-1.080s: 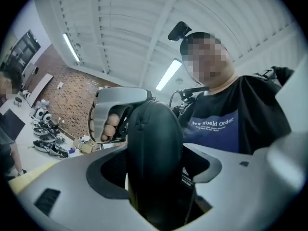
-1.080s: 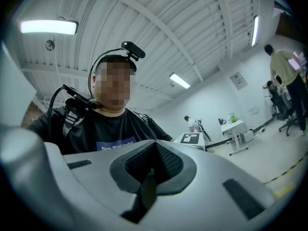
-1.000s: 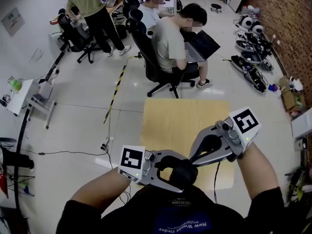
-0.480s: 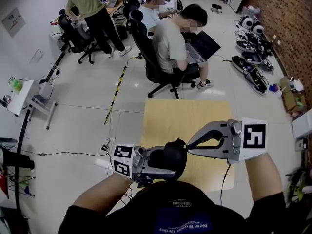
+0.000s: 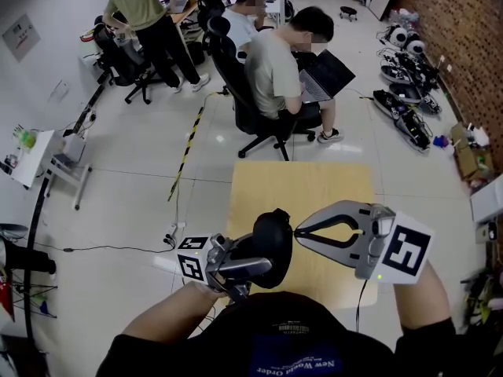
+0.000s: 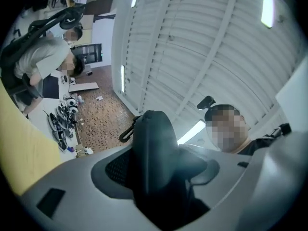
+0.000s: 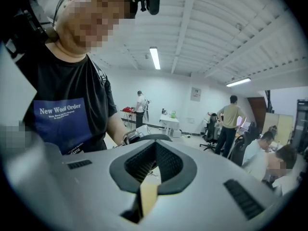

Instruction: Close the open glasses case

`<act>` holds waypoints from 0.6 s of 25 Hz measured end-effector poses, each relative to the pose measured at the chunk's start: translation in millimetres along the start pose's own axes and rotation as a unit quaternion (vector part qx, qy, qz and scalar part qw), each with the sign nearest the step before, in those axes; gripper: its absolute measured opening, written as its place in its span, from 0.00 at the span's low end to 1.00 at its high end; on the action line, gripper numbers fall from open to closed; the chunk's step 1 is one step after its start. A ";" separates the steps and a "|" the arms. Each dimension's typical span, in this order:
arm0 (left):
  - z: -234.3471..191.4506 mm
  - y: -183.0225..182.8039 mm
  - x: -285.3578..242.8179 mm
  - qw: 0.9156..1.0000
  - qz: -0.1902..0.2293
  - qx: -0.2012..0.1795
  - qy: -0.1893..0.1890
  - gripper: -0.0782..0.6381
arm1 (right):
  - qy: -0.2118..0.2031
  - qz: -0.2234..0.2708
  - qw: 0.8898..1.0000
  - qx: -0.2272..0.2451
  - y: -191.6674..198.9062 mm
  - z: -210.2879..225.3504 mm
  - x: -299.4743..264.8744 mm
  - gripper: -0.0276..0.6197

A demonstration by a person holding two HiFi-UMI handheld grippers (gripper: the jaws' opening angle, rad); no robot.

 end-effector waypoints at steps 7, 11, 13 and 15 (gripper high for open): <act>2.6 -10.6 2.4 0.999 0.047 -0.002 0.002 0.52 | 0.007 -0.045 0.998 0.043 -3.3 -24.3 -6.3 0.02; 9.8 -38.0 -0.7 0.992 0.123 -0.001 0.010 0.52 | -0.040 -0.066 0.993 0.091 0.0 -47.8 -29.4 0.02; 13.3 -50.4 -8.3 0.983 0.184 0.007 0.012 0.52 | -0.030 -0.074 0.992 0.100 8.9 -59.6 -41.0 0.02; 14.7 -55.6 -14.1 0.974 0.228 0.015 -0.003 0.52 | 0.006 -0.068 0.993 0.102 17.9 -64.7 -50.4 0.02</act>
Point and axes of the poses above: the fingertips, and each gripper's own axes: x backward along the fingers, z to its right, y out of its underside, the point moved 9 cm from there along x, backward along the fingers, and after that the axes turned 10 degrees about z, right-handed, at the moved point
